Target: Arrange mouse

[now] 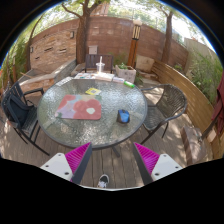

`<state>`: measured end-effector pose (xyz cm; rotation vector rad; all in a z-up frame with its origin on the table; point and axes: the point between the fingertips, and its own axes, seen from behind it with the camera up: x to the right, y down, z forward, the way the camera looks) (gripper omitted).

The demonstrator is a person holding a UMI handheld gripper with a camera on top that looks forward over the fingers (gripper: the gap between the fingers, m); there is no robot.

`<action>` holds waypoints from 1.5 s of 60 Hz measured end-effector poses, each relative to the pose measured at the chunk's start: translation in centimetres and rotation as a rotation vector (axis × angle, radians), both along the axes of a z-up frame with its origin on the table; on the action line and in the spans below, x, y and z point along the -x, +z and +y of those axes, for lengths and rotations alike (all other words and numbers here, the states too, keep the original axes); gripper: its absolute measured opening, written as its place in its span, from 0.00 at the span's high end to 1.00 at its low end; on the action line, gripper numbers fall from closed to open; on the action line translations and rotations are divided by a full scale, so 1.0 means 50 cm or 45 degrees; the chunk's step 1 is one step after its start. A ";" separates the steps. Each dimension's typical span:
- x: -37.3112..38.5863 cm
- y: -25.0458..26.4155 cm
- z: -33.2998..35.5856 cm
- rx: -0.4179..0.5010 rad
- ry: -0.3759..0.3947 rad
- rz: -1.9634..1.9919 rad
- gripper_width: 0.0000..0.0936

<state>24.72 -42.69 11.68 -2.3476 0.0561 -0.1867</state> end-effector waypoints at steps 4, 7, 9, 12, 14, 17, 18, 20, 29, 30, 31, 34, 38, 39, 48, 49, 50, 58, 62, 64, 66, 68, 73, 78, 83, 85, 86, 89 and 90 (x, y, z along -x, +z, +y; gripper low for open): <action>-0.053 -0.043 0.076 -0.026 -0.008 -0.016 0.10; -0.084 -0.077 0.135 -0.051 -0.011 -0.008 0.09; -0.100 -0.092 0.182 -0.060 -0.007 0.003 0.10; -0.124 -0.122 0.241 -0.080 0.000 0.016 0.10; -0.135 -0.136 0.285 -0.092 0.001 0.018 0.10; -0.151 -0.164 0.334 -0.098 0.017 0.029 0.11; -0.156 -0.173 0.349 -0.099 0.021 0.032 0.11; -0.162 -0.189 0.383 -0.101 0.025 0.037 0.11; -0.193 -0.256 0.457 -0.050 0.024 0.073 0.23; -0.195 -0.261 0.460 -0.042 0.021 0.080 0.27; -0.186 -0.260 0.463 -0.045 0.033 0.111 0.32; -0.193 -0.262 0.471 -0.052 0.008 0.134 0.48; -0.192 -0.265 0.469 -0.046 0.012 0.119 0.52; -0.193 -0.266 0.468 -0.042 0.008 0.119 0.53; -0.197 -0.261 0.469 -0.013 -0.045 0.115 0.61; -0.198 -0.259 0.468 -0.013 -0.049 0.107 0.61; -0.200 -0.255 0.469 -0.017 -0.054 0.097 0.64; -0.227 -0.152 0.501 -0.123 -0.143 0.051 0.64; -0.220 -0.060 0.534 -0.232 -0.170 0.036 0.64; -0.209 -0.006 0.554 -0.279 -0.161 0.033 0.64; -0.184 0.039 0.574 -0.338 -0.148 0.037 0.64; -0.152 0.077 0.593 -0.386 -0.128 0.040 0.64; -0.042 0.138 0.645 -0.451 -0.038 0.089 0.64; 0.090 0.105 0.676 -0.422 0.063 0.161 0.64; 0.196 0.000 0.694 -0.305 0.153 0.191 0.64; 0.227 -0.047 0.694 -0.251 0.169 0.196 0.64; 0.237 -0.068 0.695 -0.227 0.176 0.201 0.64; 0.268 -0.156 0.681 -0.163 0.194 0.212 0.63; 0.277 -0.162 0.680 -0.141 0.189 0.209 0.63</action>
